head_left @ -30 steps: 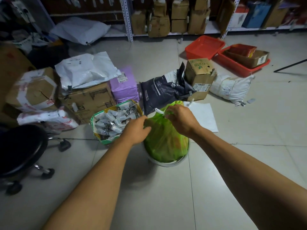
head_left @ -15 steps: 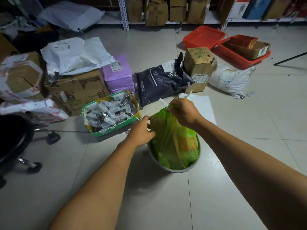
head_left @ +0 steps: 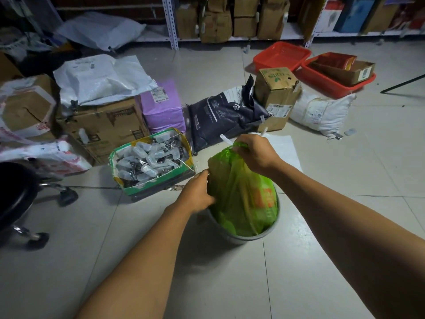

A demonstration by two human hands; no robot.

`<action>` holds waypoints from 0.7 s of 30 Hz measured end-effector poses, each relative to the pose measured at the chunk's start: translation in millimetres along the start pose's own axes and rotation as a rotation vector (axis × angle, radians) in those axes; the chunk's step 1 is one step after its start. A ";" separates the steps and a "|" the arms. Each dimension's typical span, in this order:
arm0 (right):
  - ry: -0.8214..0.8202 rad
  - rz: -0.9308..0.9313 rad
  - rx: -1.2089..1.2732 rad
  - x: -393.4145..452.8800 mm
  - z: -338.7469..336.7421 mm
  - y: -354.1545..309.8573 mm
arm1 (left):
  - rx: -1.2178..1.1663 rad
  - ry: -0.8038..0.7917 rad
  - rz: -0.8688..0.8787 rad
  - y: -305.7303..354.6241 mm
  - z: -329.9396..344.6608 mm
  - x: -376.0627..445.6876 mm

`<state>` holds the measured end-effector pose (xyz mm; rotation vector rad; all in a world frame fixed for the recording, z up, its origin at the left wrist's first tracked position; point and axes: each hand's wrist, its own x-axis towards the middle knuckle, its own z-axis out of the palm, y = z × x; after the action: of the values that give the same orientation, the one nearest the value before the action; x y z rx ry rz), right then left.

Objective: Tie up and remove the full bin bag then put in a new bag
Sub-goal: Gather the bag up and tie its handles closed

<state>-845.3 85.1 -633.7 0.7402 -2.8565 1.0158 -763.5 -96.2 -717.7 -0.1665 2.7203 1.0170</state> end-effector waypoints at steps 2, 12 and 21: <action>0.012 0.014 0.019 -0.3 -0.1 1.5 | 0.003 -0.019 0.025 -2.2 1.2 -2.1; 0.006 0.023 0.025 -4.4 -9.9 -2.7 | 0.078 -0.070 0.081 -3.3 0.6 -5.3; 0.064 -0.020 0.014 -2.0 -30.4 -13.6 | 0.075 -0.061 0.099 2.3 -6.0 -9.4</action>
<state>-841.7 95.0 -602.0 0.7225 -2.7851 1.0389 -755.9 -98.2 -709.5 0.0124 2.7292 0.9278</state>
